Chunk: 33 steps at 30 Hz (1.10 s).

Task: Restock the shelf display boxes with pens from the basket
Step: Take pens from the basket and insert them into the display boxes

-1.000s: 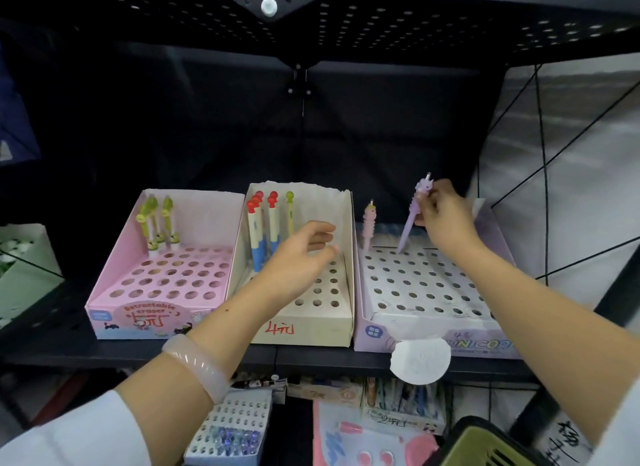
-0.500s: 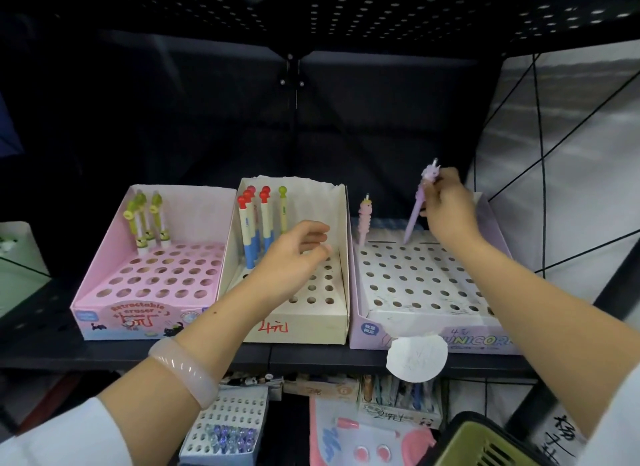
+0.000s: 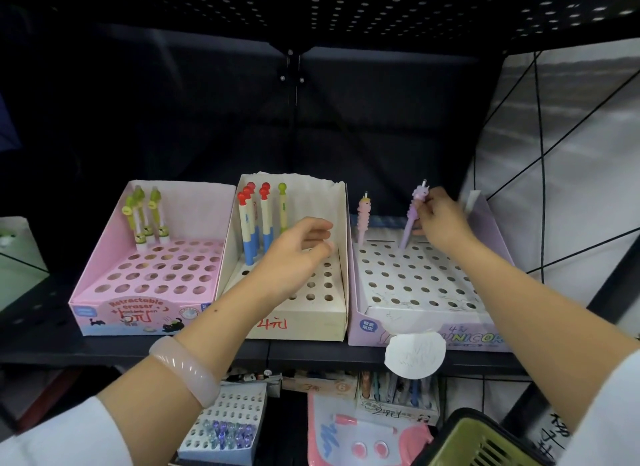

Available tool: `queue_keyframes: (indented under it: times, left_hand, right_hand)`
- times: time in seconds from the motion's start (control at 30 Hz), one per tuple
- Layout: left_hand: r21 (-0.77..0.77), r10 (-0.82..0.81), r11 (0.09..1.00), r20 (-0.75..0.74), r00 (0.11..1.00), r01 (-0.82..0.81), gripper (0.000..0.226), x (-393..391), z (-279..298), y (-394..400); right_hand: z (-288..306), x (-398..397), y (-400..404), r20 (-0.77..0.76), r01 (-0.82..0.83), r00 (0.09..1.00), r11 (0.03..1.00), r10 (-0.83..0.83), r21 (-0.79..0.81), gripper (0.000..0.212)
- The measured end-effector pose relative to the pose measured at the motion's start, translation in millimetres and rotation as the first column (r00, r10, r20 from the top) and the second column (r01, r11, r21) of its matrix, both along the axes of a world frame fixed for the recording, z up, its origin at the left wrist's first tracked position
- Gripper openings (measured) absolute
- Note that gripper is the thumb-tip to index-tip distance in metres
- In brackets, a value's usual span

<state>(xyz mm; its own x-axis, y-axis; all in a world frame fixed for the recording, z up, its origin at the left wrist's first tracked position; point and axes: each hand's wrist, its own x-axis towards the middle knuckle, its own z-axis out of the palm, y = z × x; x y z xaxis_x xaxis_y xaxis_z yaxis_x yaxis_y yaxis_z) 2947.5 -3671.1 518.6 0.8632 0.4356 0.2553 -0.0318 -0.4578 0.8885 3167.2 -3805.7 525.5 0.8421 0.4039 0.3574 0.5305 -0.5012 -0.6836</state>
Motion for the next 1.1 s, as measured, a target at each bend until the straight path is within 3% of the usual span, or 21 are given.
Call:
queue_keyframes:
  times: [0.1, 0.27, 0.4, 0.5, 0.6, 0.7, 0.77, 0.87, 0.97, 1.1]
  left_hand:
    - [-0.009, 0.001, 1.000, 0.005, 1.000, -0.001, 0.028, -2, 1, -2]
    - [-0.015, -0.011, 1.000, 0.018, 1.000, 0.011, 0.028, -8, 3, -7]
    - [-0.005, -0.012, 1.000, 0.026, 1.000, 0.012, 0.027, -19, 9, -11]
    - [-0.002, -0.030, 1.000, 0.046, 0.999, 0.030, 0.025, -30, 13, -23]
    - [0.005, -0.088, 0.996, 0.085, 0.992, 0.088, 0.020, -39, 7, -50]
    - [-0.081, -0.205, 0.974, 0.078, 0.976, 0.211, 0.018, -52, -18, -83]
    - [-0.124, -0.288, 0.949, 0.046, 0.957, 0.291, 0.019, -61, -41, -102]
    - [-0.121, -0.353, 0.931, -0.044, 0.935, 0.345, 0.015, -70, -79, -125]
    - [0.009, -0.355, 0.933, -0.137, 0.925, 0.360, 0.018, -71, -112, -139]
    - [0.148, -0.344, 0.914, -0.208, 0.916, 0.377, 0.022, -67, -139, -147]
  right_hand:
    - [3, 4, 0, -0.080, -0.024, 0.996, 1.000, 0.023, -0.006, 0.027]
    - [-10, -4, 1, -0.159, -0.048, 0.987, 0.987, 0.024, -0.151, 0.024]
    - [-3, -18, -8, -0.016, -0.001, 1.000, 0.976, -0.003, -0.217, 0.032]
    - [27, -40, -21, 0.072, 0.006, 0.997, 0.992, 0.003, -0.123, 0.034]
    - [45, -85, -45, -0.033, -0.222, 0.974, 0.975, 0.223, 0.019, 0.017]
    - [34, -134, -85, -0.181, -0.499, 0.855, 0.866, 0.486, -0.033, 0.015]
    - [10, -153, -114, -0.370, -0.623, 0.750, 0.774, 0.549, -0.113, 0.016]
    - [-57, -165, -146, -0.629, -0.732, 0.647, 0.584, 0.432, -0.351, 0.017]
    - [-150, -175, -170, -0.694, -0.689, 0.695, 0.449, 0.189, -0.568, 0.017]
    - [-250, -208, -179, -0.725, -0.581, 0.684, 0.541, -0.080, -0.608, 0.036]
